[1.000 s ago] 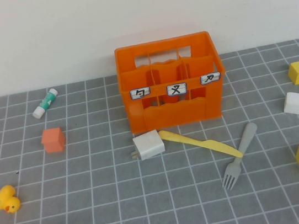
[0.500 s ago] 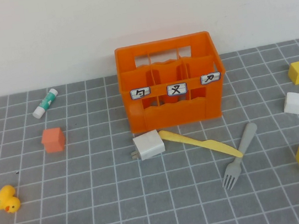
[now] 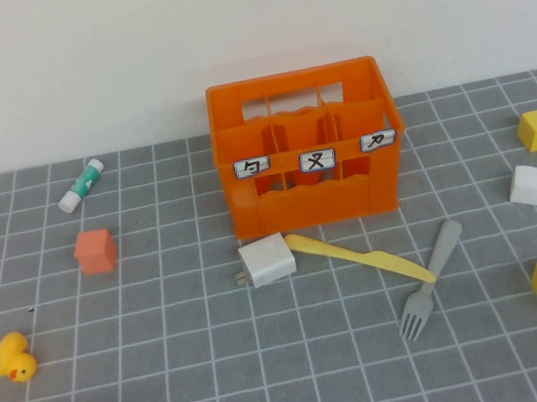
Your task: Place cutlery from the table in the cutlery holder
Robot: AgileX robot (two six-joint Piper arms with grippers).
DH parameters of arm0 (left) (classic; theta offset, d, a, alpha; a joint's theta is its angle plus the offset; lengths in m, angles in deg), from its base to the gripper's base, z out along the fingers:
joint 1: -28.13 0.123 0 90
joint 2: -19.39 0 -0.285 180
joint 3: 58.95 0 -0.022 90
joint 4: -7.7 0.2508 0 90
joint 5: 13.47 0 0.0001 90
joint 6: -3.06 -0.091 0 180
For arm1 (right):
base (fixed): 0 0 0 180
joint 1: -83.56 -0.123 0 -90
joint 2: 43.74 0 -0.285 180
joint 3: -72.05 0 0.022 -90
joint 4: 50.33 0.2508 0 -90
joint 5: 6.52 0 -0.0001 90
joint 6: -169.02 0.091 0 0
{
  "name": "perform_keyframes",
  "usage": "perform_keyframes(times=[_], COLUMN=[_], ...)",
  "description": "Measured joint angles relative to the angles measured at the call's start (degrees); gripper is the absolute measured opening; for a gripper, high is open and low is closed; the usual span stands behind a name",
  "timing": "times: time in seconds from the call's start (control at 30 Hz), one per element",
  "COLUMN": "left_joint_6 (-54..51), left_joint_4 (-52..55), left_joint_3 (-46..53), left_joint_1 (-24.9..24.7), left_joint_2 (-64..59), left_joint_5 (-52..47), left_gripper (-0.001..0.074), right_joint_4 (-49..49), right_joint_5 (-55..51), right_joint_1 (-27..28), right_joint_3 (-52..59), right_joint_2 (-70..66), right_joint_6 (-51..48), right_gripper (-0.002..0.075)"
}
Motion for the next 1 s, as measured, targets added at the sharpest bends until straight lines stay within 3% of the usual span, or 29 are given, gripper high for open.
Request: perform_keyframes(times=[0.37, 0.63, 0.7, 0.87, 1.0], left_joint_6=[0.0, 0.1, 0.2, 0.2, 0.2], left_joint_4=[0.0, 0.0, 0.0, 0.0, 0.0], left_joint_3=[0.0, 0.0, 0.0, 0.0, 0.0], left_joint_1=[0.0, 0.0, 0.0, 0.0, 0.0], left_joint_2=[0.0, 0.0, 0.0, 0.0, 0.0], left_joint_5=[0.0, 0.0, 0.0, 0.0, 0.0], left_gripper=[0.0000, 0.0000, 0.0000, 0.0000, 0.0000], right_joint_4=[-3.6, -31.5, -35.6, -36.8, -36.1], right_joint_5=[8.3, 13.3, 15.2, 17.0, 12.1], right_joint_1=[0.0, 0.0, 0.0, 0.0, 0.0], right_joint_3=[0.9, 7.0, 9.7, 17.7, 19.8], right_joint_2=[5.9, 12.8, 15.2, 21.8, 26.2], right_joint_6=[2.9, 41.2, 45.9, 45.5, 44.5], right_gripper=[-0.0003, -0.0003, -0.0003, -0.0003, -0.0003])
